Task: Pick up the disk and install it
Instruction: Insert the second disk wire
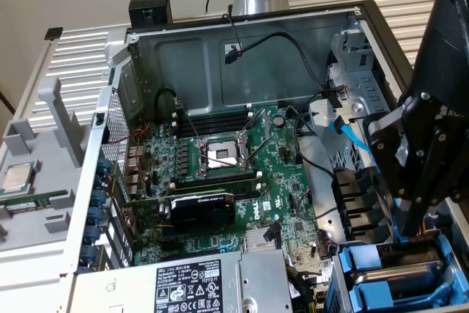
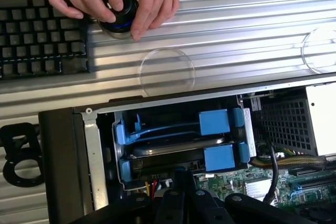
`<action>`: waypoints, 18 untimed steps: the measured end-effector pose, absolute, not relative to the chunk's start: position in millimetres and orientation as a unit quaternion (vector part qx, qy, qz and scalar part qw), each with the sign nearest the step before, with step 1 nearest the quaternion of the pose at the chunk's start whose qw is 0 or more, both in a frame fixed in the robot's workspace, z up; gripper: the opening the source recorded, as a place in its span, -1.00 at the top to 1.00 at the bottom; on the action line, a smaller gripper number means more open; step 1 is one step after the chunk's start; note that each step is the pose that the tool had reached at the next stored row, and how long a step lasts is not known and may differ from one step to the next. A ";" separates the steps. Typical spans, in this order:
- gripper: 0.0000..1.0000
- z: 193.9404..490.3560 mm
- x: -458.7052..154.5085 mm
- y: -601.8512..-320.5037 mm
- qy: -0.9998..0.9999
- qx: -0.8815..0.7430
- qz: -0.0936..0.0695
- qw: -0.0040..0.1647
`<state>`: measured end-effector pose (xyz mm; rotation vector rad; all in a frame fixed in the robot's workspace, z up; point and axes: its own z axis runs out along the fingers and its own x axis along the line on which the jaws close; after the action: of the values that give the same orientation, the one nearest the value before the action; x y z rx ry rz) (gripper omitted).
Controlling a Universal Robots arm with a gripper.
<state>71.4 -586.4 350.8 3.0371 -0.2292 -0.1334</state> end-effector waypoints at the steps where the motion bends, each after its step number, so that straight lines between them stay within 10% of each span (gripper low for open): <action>1: 0.79 349.9 71.4 -586.5 -0.075 0.995 -0.044 0.046; 18: 0.79 345.1 70.7 -592.1 -0.075 0.995 -0.041 0.043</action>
<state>70.7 -592.1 345.1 3.0442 -0.2289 -0.1248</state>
